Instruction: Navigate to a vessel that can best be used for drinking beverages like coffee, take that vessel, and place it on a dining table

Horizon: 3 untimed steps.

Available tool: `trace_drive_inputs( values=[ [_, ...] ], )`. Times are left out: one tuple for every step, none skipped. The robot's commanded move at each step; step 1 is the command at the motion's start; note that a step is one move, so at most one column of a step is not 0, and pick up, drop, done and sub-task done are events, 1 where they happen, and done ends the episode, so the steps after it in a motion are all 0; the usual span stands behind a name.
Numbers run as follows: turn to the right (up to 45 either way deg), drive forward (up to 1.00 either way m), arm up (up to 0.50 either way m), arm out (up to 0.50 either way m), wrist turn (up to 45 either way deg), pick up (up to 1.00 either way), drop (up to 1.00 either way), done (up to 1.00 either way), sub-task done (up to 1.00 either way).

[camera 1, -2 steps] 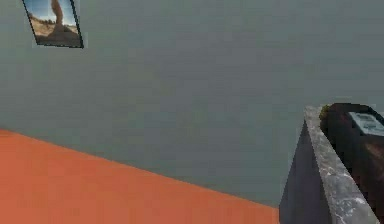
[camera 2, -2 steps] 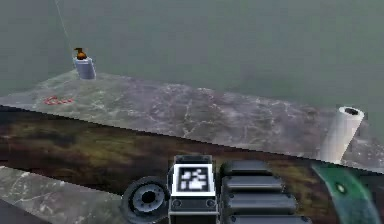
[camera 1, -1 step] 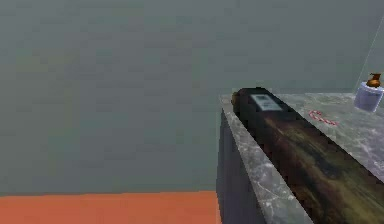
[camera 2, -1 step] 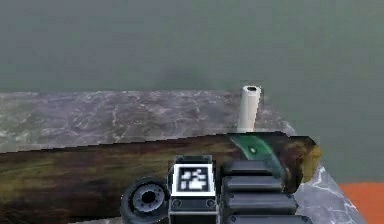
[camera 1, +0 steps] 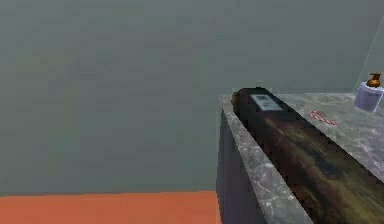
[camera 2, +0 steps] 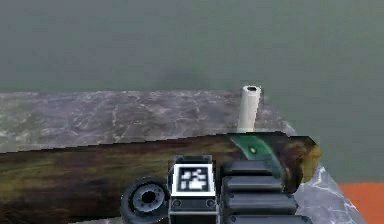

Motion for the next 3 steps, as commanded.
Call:
trace_drive_inputs(
  values=[
    [45.0,0.0,0.0,0.0,0.0,0.0,0.0,0.0,0.0],
    [-18.0,0.0,0.0,0.0,0.0,0.0,0.0,0.0,0.0],
    [-45.0,0.0,0.0,0.0,0.0,0.0,0.0,0.0,0.0]
  ],
)
